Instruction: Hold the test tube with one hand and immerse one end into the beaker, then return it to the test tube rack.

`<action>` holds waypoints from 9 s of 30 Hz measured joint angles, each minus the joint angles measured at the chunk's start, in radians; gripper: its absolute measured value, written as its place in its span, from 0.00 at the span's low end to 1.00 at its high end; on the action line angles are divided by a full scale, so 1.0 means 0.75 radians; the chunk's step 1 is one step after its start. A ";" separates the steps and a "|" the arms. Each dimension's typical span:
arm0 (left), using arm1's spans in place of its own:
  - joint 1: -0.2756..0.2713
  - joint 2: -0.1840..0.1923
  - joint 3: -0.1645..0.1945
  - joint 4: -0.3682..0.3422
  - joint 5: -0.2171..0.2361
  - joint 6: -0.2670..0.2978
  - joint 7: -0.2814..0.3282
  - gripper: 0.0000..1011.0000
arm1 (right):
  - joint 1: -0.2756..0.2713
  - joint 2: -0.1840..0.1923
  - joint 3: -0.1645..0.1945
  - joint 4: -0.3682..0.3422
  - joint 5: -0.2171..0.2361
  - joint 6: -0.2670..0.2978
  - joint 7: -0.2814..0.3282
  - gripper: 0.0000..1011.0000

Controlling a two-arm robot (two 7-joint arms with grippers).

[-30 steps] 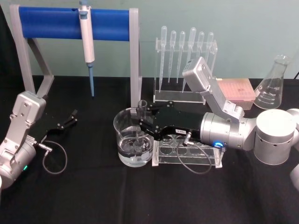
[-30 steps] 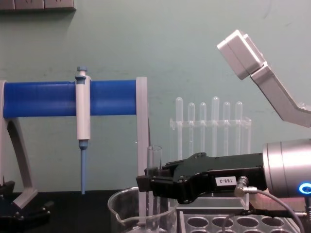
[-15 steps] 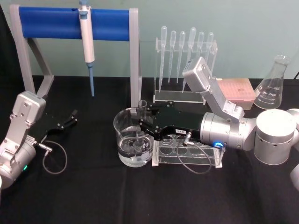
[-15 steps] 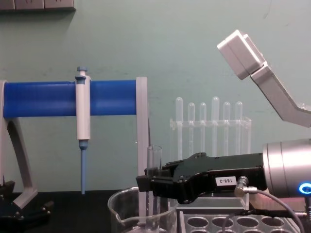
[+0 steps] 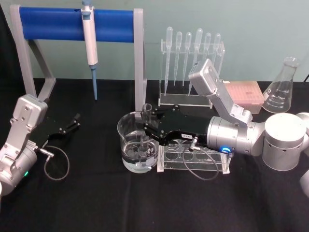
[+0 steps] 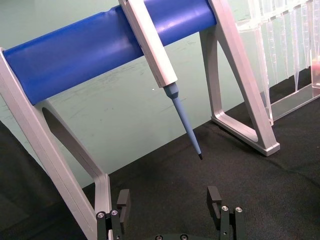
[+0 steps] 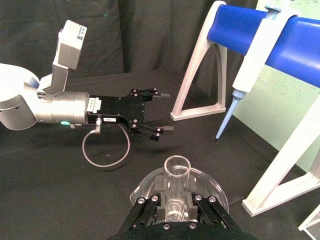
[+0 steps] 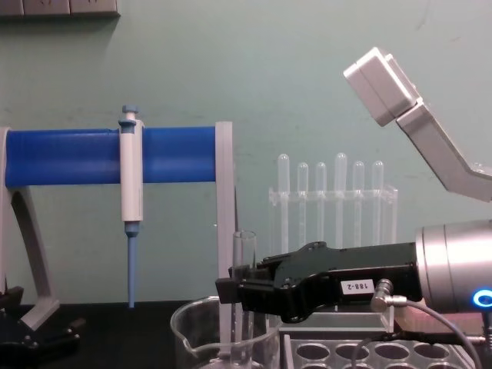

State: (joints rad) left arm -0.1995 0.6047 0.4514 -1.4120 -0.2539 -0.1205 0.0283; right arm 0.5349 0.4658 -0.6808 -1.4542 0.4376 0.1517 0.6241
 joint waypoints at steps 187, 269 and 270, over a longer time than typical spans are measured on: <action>0.000 0.000 0.000 0.000 0.000 0.000 0.000 0.99 | 0.006 0.016 0.021 -0.037 0.021 0.017 0.030 0.22; 0.000 0.000 0.000 0.000 0.000 0.000 0.000 0.99 | -0.280 0.284 0.242 -0.173 0.120 -0.117 0.011 0.22; 0.000 0.000 0.000 0.000 0.000 0.000 0.000 0.99 | -0.280 0.282 0.241 -0.171 0.115 -0.117 0.010 0.22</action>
State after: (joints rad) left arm -0.1995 0.6047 0.4514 -1.4120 -0.2539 -0.1205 0.0283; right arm 0.3249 0.6770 -0.5002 -1.5823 0.5242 0.0637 0.6320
